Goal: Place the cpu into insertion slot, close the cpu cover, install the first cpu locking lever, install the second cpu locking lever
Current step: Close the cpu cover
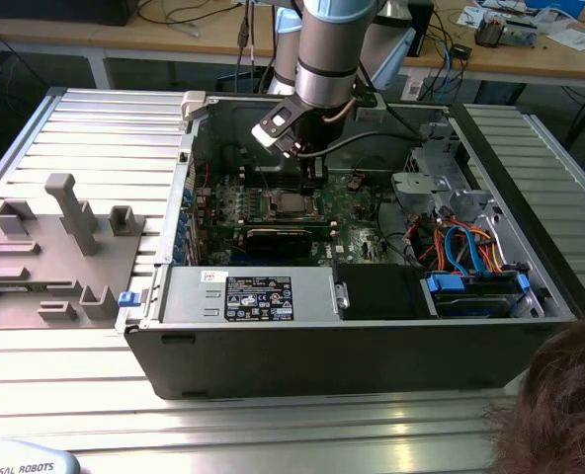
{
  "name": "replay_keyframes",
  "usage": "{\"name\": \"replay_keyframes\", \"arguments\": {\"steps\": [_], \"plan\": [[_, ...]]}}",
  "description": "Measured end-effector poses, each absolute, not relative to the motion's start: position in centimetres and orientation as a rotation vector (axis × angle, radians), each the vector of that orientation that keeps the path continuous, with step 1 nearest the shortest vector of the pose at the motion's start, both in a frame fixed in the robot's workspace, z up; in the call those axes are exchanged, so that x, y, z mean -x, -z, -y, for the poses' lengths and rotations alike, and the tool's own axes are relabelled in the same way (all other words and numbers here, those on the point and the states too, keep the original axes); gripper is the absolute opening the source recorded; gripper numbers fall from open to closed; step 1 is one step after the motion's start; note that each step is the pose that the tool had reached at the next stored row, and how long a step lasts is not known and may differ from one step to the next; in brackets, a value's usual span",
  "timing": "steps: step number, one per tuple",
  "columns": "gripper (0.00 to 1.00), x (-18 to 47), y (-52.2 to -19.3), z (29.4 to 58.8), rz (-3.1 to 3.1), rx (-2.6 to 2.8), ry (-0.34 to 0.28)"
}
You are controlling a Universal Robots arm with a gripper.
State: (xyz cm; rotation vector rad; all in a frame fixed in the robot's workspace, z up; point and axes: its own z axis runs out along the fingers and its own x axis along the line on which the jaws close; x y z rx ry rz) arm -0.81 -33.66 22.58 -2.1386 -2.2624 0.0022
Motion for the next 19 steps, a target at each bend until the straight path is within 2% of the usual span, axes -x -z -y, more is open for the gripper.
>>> {"name": "replay_keyframes", "arguments": {"steps": [19], "plan": [[0.11, 0.93, -22.04, 33.66, 2.262, 2.139, -0.002]]}}
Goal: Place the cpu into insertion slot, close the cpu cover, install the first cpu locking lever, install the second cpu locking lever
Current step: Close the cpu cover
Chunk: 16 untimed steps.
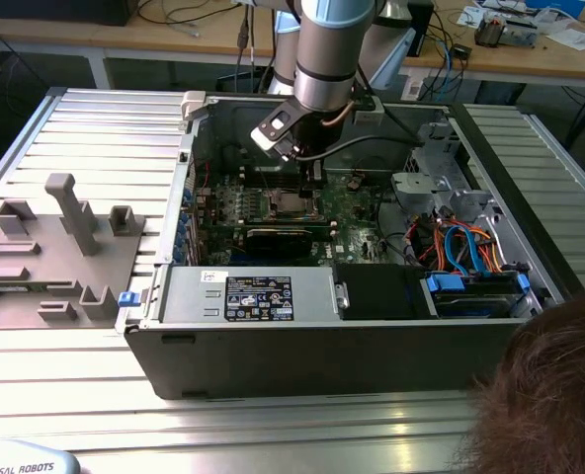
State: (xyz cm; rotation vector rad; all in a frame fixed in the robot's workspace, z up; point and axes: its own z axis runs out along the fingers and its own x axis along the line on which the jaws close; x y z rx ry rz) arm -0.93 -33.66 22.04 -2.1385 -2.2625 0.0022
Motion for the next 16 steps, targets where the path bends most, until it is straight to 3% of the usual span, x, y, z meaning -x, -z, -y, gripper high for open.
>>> {"name": "replay_keyframes", "arguments": {"steps": [16], "plan": [[0.11, 0.96, -21.78, 33.66, 2.262, 2.139, -0.002]]}}
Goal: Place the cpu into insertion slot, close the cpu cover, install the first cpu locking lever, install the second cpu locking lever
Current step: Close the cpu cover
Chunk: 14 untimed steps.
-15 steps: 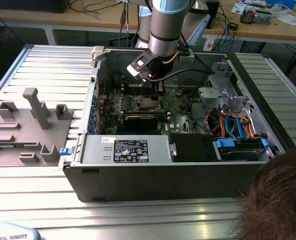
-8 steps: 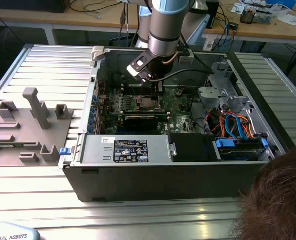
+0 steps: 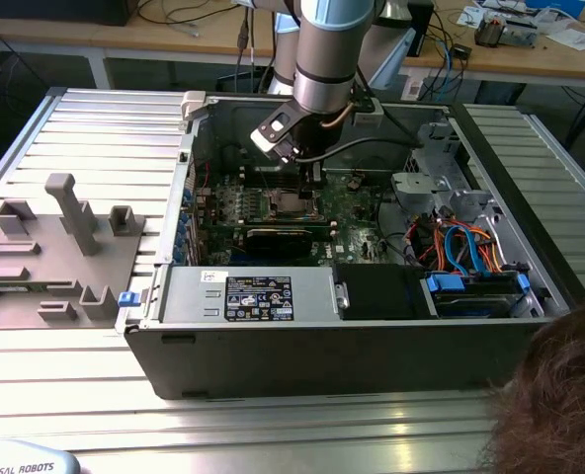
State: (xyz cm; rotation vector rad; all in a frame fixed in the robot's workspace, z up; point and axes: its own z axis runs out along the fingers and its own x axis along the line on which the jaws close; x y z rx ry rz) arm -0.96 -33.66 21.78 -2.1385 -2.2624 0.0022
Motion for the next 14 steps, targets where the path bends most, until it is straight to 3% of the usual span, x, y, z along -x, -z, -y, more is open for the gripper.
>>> {"name": "replay_keyframes", "arguments": {"steps": [14], "plan": [[0.11, 1.01, -21.53, 33.66, 2.262, 2.138, -0.002]]}}
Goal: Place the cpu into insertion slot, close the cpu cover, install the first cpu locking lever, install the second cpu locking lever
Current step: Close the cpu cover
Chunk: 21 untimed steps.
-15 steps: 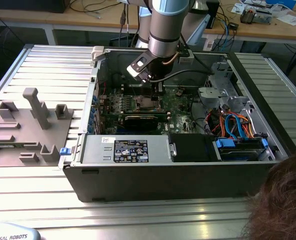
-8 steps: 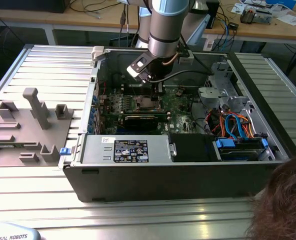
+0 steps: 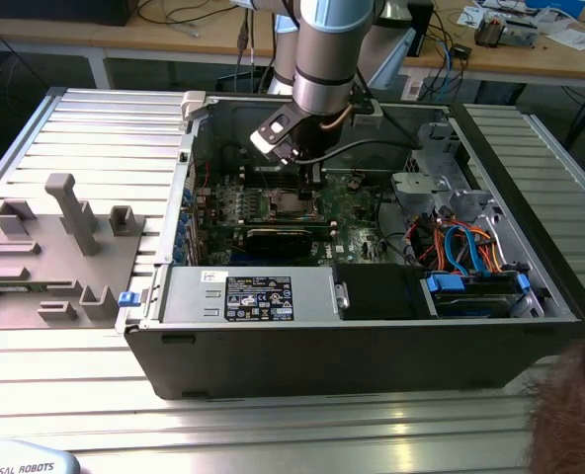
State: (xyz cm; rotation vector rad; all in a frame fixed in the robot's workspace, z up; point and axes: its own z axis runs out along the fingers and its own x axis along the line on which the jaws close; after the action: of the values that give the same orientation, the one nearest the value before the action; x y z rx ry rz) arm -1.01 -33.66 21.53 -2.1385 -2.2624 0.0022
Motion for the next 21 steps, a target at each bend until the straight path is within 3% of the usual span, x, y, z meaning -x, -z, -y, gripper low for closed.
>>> {"name": "replay_keyframes", "arguments": {"steps": [21], "plan": [[0.11, 1.35, -21.05, 33.66, 2.262, 2.139, -0.002]]}}
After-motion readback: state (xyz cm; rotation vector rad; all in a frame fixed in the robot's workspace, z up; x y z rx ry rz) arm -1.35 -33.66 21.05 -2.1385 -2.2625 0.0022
